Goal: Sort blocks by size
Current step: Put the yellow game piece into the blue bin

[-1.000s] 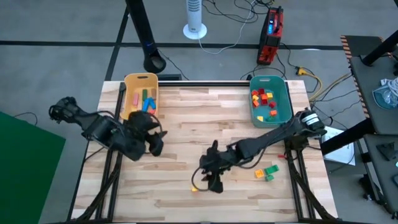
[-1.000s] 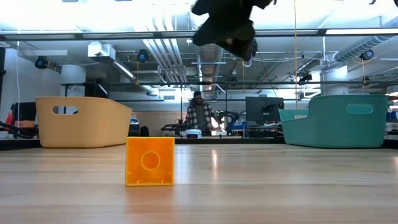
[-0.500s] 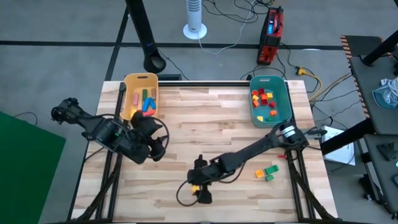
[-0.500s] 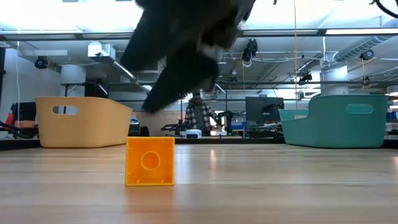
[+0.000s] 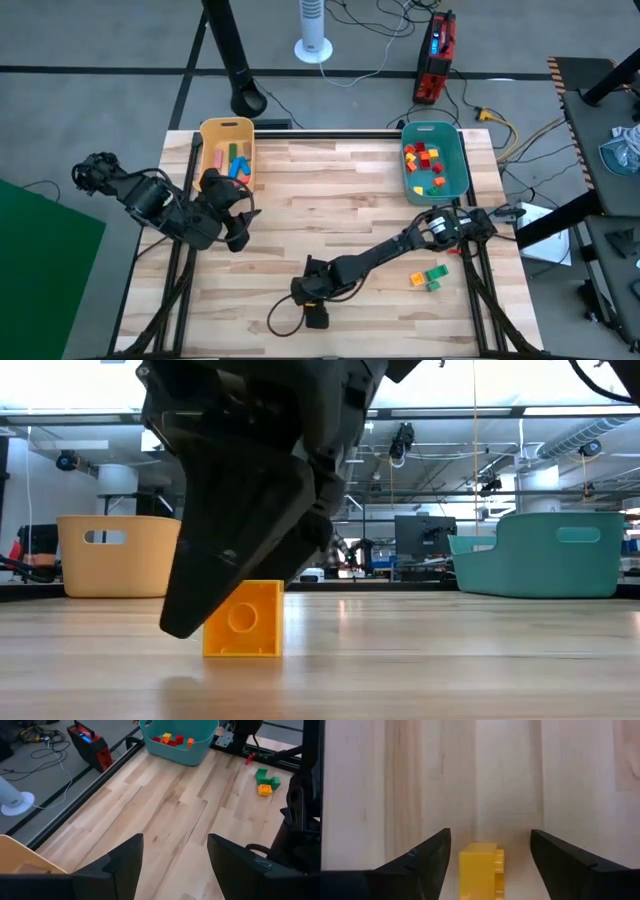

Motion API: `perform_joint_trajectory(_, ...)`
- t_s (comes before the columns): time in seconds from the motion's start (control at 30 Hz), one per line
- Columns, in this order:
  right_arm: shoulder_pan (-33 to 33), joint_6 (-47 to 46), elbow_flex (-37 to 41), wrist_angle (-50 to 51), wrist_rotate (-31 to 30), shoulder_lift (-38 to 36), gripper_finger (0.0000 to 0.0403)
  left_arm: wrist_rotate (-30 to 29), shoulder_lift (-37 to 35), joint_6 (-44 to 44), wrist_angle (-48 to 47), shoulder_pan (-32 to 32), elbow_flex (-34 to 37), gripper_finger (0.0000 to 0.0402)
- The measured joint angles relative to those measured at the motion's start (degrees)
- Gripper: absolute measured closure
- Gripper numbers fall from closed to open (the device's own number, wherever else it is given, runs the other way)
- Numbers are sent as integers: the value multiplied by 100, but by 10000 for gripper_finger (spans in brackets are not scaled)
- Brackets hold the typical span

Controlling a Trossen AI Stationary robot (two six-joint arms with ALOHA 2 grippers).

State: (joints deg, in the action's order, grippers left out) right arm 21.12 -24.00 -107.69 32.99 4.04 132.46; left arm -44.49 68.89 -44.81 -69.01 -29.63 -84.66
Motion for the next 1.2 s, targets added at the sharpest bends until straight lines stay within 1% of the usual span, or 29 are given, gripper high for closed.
perform_joint_trajectory(0.17,2,72,-536,644,7,236,176,7,0,176,-11,-7,0,194)
perform_joint_trajectory(0.27,4,117,-567,717,3,198,195,7,6,335,-11,-7,0,194)
perform_joint_trajectory(0.33,4,117,-559,751,8,141,200,4,8,346,-9,-7,0,194)
perform_joint_trajectory(0.47,-4,4,-556,839,141,63,192,7,6,342,-1,-7,0,194)
perform_joint_trajectory(0.6,-6,110,-556,901,367,48,165,7,6,340,15,-7,0,194)
perform_joint_trajectory(0.73,0,143,-556,943,391,46,143,4,8,340,90,-6,0,194)
perform_joint_trajectory(0.83,-23,141,-555,1026,340,50,147,0,10,340,105,-4,0,194)
perform_joint_trajectory(0.93,-62,149,-470,1037,296,50,175,-128,18,344,117,-4,0,194)
perform_joint_trajectory(1.0,-86,161,-449,1137,268,50,202,-239,29,356,167,-1,0,194)
perform_joint_trajectory(1.1,-103,241,-447,1327,245,50,251,-287,30,364,310,2,2,194)
perform_joint_trajectory(1.2,-116,355,-447,1336,323,41,310,-289,30,364,435,0,2,194)
